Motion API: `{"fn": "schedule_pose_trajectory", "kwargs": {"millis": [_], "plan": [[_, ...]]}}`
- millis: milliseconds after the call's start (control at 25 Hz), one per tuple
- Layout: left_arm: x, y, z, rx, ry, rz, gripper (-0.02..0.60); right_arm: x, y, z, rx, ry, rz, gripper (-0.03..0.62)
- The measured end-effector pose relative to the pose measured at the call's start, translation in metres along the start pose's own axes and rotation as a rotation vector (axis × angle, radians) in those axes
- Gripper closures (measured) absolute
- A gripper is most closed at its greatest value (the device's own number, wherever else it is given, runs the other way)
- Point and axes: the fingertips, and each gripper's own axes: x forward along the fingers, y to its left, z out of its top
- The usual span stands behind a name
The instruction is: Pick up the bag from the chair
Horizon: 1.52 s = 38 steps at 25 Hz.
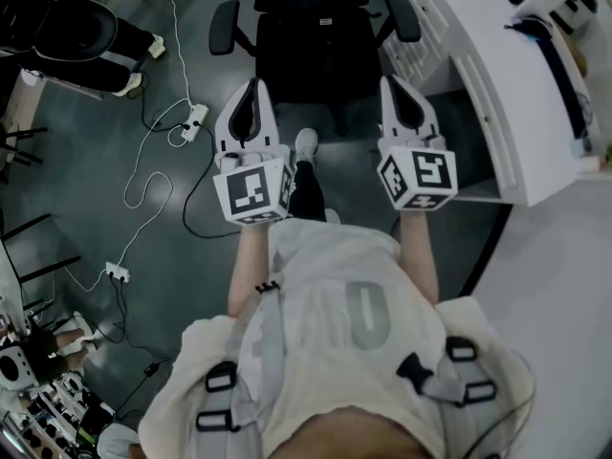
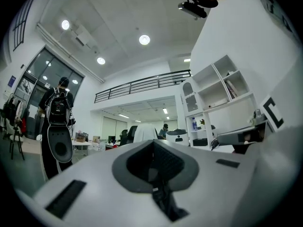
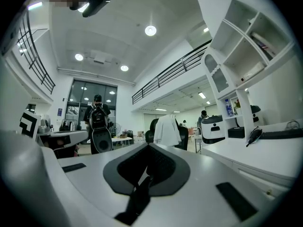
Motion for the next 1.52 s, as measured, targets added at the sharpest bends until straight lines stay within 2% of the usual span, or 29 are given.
{"fn": "schedule_pose_trajectory", "kwargs": {"millis": [440,720,960,1080,1320,1520], "plan": [[0.099,0.019,0.0,0.001,-0.027,-0.044,0.575,0.084,-0.032,0.01,0.02,-0.029,-0.053,0.588],[0.18,0.048,-0.007,-0.041,-0.027,-0.047,0.574,0.159,-0.05,0.025,0.001,-0.029,-0.072,0.588],[0.252,0.066,0.001,0.001,-0.05,-0.078,0.574,0.228,-0.066,0.045,-0.026,-0.031,-0.094,0.588],[0.284,0.074,0.003,-0.029,-0.056,-0.089,0.574,0.259,-0.075,0.047,-0.017,-0.032,-0.112,0.588],[0.325,0.089,-0.004,-0.076,-0.035,-0.108,0.574,0.303,-0.083,0.035,-0.017,0.014,-0.121,0.588],[0.344,0.09,-0.017,-0.091,-0.003,-0.099,0.574,0.316,-0.096,0.026,-0.007,0.053,-0.125,0.588]]}}
